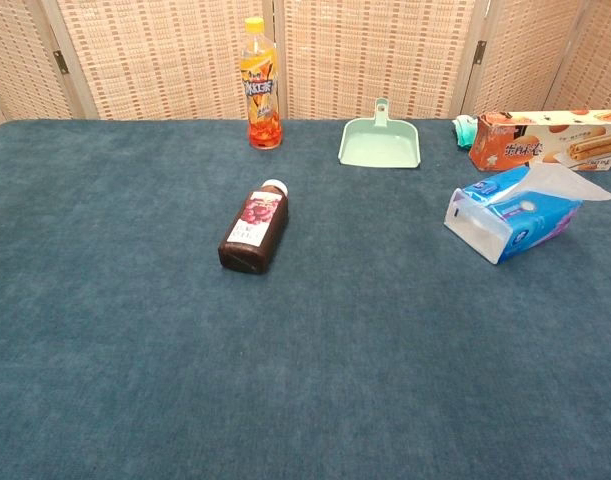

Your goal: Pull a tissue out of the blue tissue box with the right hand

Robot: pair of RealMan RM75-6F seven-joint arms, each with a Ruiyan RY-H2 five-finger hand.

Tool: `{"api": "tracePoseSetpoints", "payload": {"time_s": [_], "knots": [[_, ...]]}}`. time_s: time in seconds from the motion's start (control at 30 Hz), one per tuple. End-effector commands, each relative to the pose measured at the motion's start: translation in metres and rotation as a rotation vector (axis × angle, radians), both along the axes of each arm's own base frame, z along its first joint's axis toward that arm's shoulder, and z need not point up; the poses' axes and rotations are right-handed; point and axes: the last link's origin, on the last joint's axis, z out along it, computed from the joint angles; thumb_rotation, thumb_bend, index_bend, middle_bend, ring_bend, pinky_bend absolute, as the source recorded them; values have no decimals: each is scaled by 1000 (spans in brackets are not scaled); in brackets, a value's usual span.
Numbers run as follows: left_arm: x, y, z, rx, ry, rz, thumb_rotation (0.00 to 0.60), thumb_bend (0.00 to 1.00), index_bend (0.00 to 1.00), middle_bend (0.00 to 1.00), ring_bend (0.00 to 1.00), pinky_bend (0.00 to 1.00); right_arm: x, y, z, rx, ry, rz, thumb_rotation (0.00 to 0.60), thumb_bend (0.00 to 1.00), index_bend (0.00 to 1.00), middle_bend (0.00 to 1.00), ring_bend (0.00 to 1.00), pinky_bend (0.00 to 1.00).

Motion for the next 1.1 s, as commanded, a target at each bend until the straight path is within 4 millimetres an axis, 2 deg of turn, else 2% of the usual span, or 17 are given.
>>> {"api": "tracePoseSetpoints", "payload": {"time_s": [0.03,0.2,0.3,0.37,0.6,0.83,1.1], "knots": [[-1,0,0,-1,6,3,600,259,0,0,0,115,0,-1,0,0,3,-2,600,68,0,0,0,0],[0,-2,3,9,-5,-5,600,258,0,0,0,116,1,-7,-2,-22,6,11,600,68,0,0,0,0],[-1,-1,3,7,-6,-3,600,258,0,0,0,115,2,-17,-4,-37,4,5,600,68,0,4,0,0],[-1,-1,3,4,-7,-3,600,258,0,0,0,115,4,-29,-7,-46,-2,-6,600,69,33,31,0,0],[-1,-1,5,8,-21,-4,600,258,0,0,0,115,14,-77,-19,-71,34,-50,600,143,254,173,0,0],[-2,-1,7,6,-30,-1,600,259,0,0,0,115,22,-118,-38,-50,61,-120,600,172,311,228,0,0],[-3,-1,8,3,-37,0,600,258,0,0,0,116,29,-144,-60,-13,95,-169,600,172,353,265,0,0]]}}
